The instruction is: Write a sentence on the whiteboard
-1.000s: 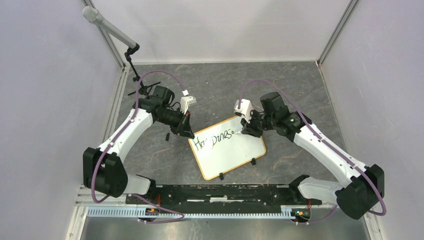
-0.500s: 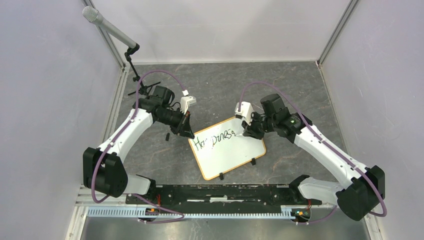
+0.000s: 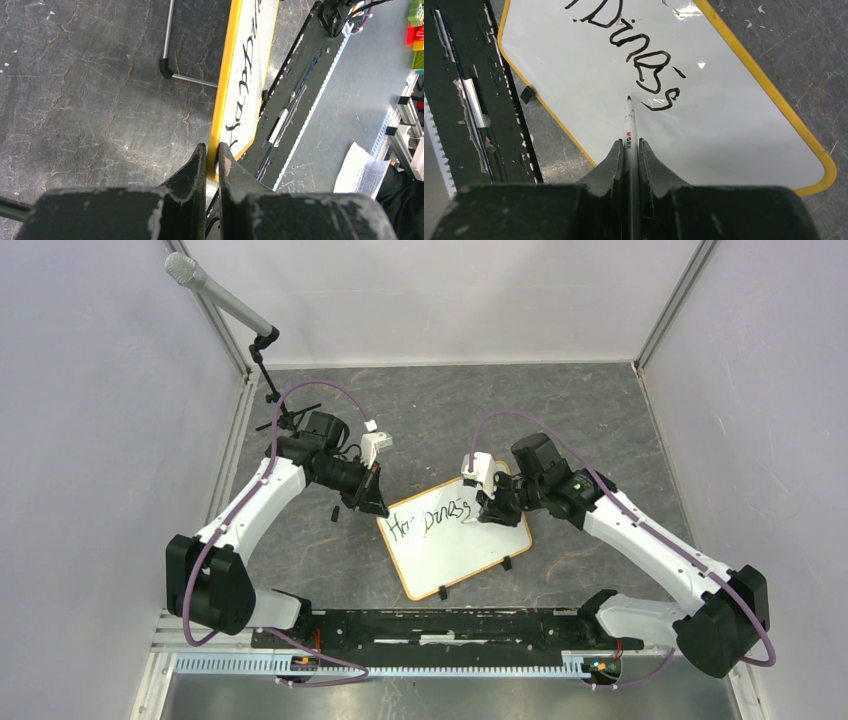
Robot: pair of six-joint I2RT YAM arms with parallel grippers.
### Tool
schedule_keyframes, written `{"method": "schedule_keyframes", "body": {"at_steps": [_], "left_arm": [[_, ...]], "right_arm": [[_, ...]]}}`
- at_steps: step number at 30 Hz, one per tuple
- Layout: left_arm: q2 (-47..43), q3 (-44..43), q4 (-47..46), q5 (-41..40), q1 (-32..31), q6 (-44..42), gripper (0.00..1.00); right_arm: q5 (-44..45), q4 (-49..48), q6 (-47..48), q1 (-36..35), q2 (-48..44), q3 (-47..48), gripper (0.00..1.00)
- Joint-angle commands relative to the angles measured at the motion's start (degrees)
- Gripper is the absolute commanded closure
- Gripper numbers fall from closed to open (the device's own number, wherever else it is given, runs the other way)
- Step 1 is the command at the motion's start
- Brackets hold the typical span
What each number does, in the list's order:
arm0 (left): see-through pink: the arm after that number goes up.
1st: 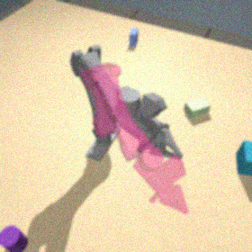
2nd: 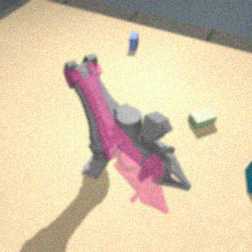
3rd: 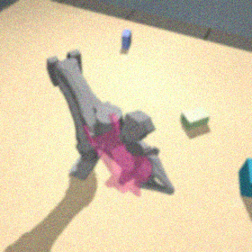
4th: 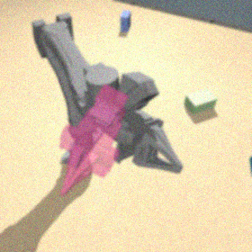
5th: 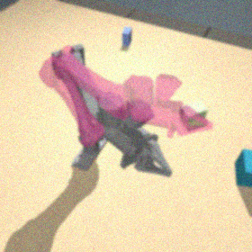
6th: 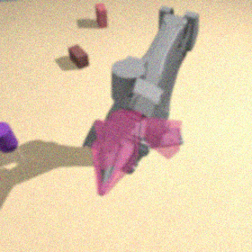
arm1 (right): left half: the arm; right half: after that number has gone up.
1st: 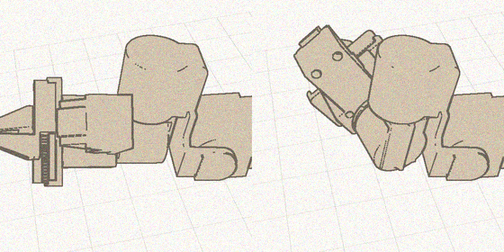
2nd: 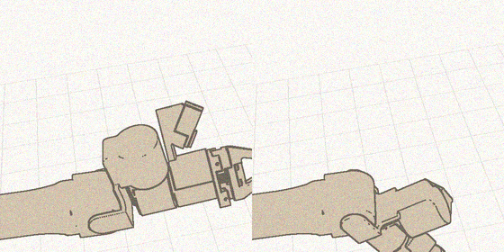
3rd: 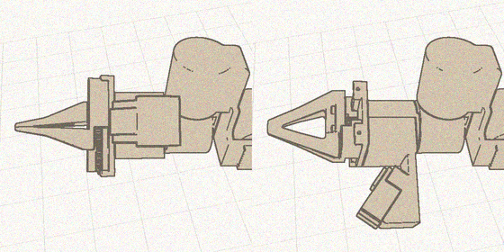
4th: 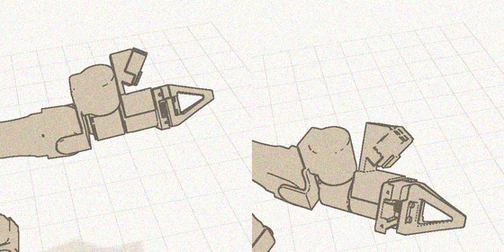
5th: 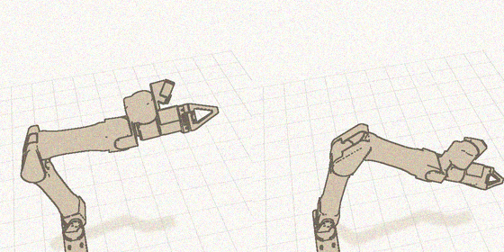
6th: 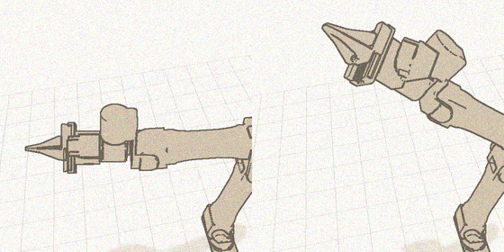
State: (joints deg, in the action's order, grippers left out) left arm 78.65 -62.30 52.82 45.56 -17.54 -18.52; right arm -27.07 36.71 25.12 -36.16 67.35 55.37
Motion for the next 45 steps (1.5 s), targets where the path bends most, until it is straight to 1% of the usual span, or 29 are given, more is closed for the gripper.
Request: {"method": "schedule_keyframes", "body": {"at_steps": [1, 5, 8, 15, 21, 24, 25, 27, 32, 35, 41, 45], "left_arm": [[1.7, 1.1, 1.8, -2.4, -2.2, -0.2, 0.98], [1.8, 1.0, 1.8, -2.3, -2.2, -0.3, 0.98], [1.9, 1.0, 1.8, -2.2, -2.2, -0.3, 0.98], [2.2, 0.8, 1.8, -2.3, -2.2, -0.2, 0.98], [2.7, 0.8, 1.8, -2.5, -2.2, -0.2, 0.98], [2.6, 0.9, 1.8, -2.8, -2.2, -0.2, 0.98], [2.4, 0.9, 1.8, -2.9, -2.2, -0.2, 0.98], [2.1, 1.2, 1.8, -3.1, -2.2, -0.2, 0.98], [2.4, 1.1, 1.8, -2.8, -2.2, -0.2, 0.98], [2.6, 0.9, 1.8, -2.7, -2.2, -0.1, 0.98], [3.0, 0.7, 1.8, -2.6, -2.2, -0.1, 0.98], [2.5, 1.0, 1.8, -2.9, -2.2, -0.2, 0.98]], "right_arm": [[-5.0, -1.0, -0.3, -0.1, -2.1, 2.4, 1.0], [-8.4, -1.2, 0.0, -0.6, -3.9, 1.4, 1.0], [-8.2, -2.2, -0.1, -2.4, -4.5, 0.0, 1.0], [-3.8, -8.2, -1.4, -11.4, -5.0, -2.9, 1.0], [0.4, -11.3, -0.1, -16.7, -3.2, -4.0, 1.0], [2.6, -10.6, 0.9, -17.2, -3.0, -3.3, 1.0], [4.8, -10.0, 1.3, -17.1, -3.5, -3.0, 1.0], [6.8, -8.8, 2.0, -15.1, -5.2, -2.9, 1.0], [3.4, -4.2, 4.1, -3.9, -8.5, -1.4, 1.0], [3.2, -1.6, 5.2, 0.0, -9.2, -0.1, 1.0], [6.2, -2.5, 4.4, 3.8, -8.2, -0.5, 1.0], [6.7, -2.5, 4.3, 4.2, -7.4, 0.1, 1.0]]}}
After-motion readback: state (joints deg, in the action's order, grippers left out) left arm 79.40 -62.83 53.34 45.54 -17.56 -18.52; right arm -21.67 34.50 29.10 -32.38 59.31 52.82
